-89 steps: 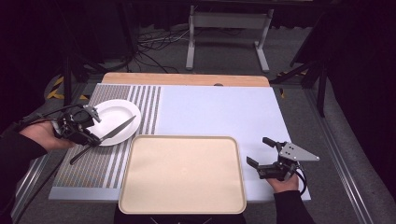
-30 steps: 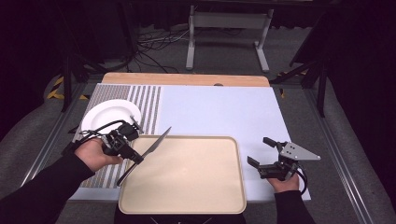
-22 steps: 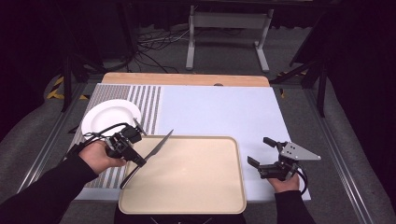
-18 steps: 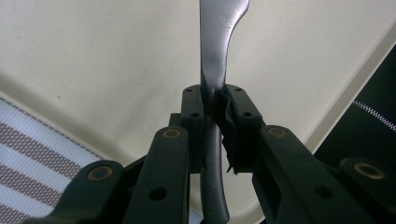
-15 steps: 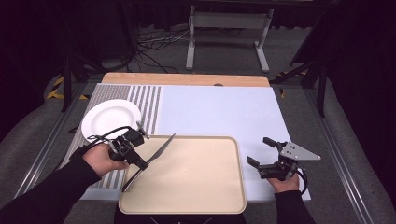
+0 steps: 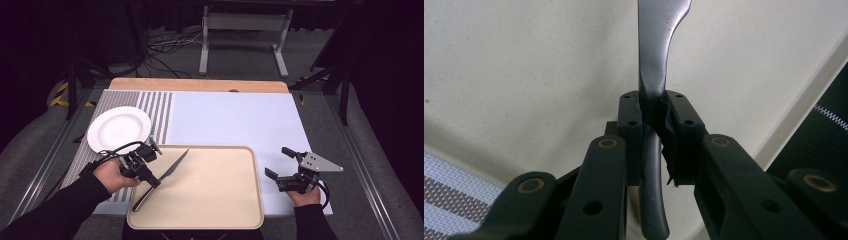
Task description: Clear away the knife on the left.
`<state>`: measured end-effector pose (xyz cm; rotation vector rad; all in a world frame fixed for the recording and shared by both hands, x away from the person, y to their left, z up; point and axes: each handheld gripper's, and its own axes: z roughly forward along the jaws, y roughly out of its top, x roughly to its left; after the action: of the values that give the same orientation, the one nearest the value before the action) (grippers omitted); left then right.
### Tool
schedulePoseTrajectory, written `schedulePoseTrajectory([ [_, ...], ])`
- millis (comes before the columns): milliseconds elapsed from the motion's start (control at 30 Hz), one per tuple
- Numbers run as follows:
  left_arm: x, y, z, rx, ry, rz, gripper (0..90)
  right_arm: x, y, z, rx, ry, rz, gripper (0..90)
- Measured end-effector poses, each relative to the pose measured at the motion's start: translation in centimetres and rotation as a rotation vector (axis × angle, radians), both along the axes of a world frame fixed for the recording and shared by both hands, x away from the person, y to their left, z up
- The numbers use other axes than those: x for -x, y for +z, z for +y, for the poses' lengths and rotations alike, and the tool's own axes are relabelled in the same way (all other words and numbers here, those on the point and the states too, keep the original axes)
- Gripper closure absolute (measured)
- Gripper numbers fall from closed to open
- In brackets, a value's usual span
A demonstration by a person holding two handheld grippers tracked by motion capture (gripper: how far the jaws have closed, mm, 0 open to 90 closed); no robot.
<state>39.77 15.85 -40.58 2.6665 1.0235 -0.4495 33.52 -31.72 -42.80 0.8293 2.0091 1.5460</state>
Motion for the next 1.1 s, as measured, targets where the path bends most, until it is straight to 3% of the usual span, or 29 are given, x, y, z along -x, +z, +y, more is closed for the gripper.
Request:
schedulePoseTrajectory([
  [1100,-0.6,-2.0,-0.2,-0.056,0.016,0.031,78.7,-0.1,0.0,-0.1,-0.014,0.002,0.013,2.3],
])
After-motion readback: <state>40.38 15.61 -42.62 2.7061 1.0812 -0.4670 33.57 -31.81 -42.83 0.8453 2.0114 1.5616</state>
